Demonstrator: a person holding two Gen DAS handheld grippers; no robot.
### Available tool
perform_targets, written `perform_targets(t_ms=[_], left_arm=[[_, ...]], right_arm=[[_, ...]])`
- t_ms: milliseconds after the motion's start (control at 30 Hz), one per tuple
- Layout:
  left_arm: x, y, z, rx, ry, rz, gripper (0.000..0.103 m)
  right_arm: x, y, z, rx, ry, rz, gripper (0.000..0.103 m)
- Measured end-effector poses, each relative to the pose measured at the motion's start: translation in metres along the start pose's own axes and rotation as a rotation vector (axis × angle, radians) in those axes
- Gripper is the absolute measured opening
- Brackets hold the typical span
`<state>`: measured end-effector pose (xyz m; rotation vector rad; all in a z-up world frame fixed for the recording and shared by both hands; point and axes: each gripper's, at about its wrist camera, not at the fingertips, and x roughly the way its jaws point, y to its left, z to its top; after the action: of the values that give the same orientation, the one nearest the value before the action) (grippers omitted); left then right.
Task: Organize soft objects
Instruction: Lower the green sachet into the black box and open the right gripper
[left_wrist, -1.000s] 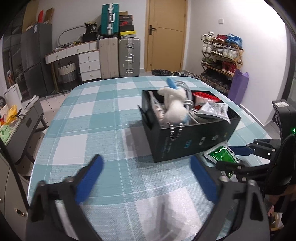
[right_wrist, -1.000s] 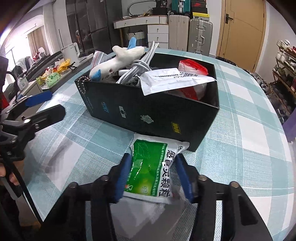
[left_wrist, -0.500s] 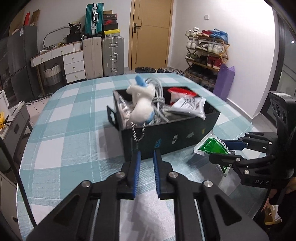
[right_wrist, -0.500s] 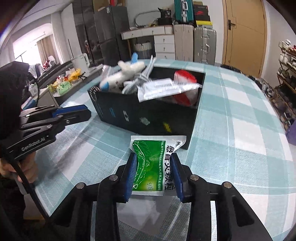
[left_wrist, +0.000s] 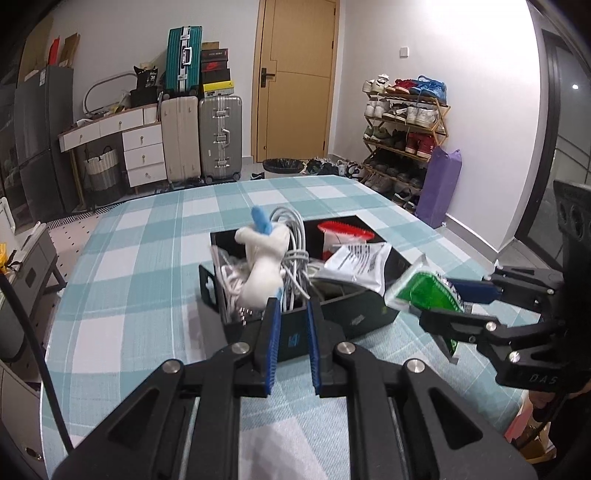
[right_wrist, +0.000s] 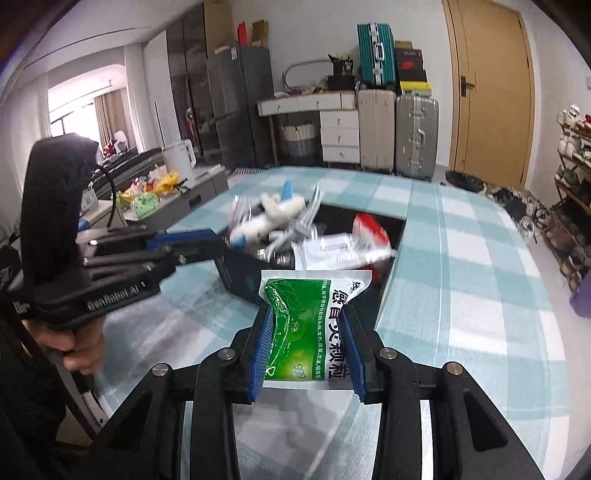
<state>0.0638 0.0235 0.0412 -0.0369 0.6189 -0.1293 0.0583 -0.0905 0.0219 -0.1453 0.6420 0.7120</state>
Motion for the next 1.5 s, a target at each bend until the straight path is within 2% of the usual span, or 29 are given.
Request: perform_targets(t_ms=[300, 533, 867, 967, 1000, 1033, 1100, 1167, 1233, 1367, 1500], left_arm=[[0.01, 0.0, 0.021, 0.002, -0.029, 0.016, 0.012], [0.029, 0.001, 0.034, 0.006, -0.027, 0.026, 0.012], [0.054, 0.001, 0.032, 0.04, 0.001, 0.054, 0.012], [0.055, 0.0, 0.033, 0.049, 0.007, 0.06, 0.015], [0.055, -0.001, 0.033, 0.05, 0.01, 0.057, 0.02], [0.055, -0.002, 0.034, 0.049, 0.013, 0.059, 0.029], [0.057, -0.001, 0.034, 0.047, 0.027, 0.089, 0.038], [0.057, 0.004, 0.033, 0.026, 0.029, 0.086, 0.047], [0.056, 0.007, 0.032, 0.017, 0.026, 0.082, 0.047], [0.05, 0.006, 0.031, 0.024, 0.022, 0.09, 0.048], [0.045, 0.005, 0.029, 0.028, 0.028, 0.081, 0.052]], right_arm=[[0.012, -0.007, 0.028, -0.004, -0.062, -0.022, 0.036], [0.039, -0.015, 0.04, 0.0, -0.055, -0.022, 0.036], [0.068, -0.023, 0.043, -0.007, -0.032, -0.03, 0.036], [0.073, -0.022, 0.043, -0.024, -0.026, -0.051, 0.037], [0.073, -0.022, 0.043, -0.024, -0.028, -0.062, 0.038], [0.074, -0.022, 0.044, -0.027, -0.029, -0.064, 0.039], [0.073, -0.022, 0.044, -0.035, -0.03, -0.072, 0.044], [0.069, -0.022, 0.043, -0.049, -0.045, -0.09, 0.052], [0.065, -0.023, 0.041, -0.047, -0.062, -0.107, 0.058], [0.054, -0.027, 0.039, -0.038, -0.091, -0.109, 0.083], [0.039, -0.028, 0.038, -0.035, -0.14, -0.114, 0.097]])
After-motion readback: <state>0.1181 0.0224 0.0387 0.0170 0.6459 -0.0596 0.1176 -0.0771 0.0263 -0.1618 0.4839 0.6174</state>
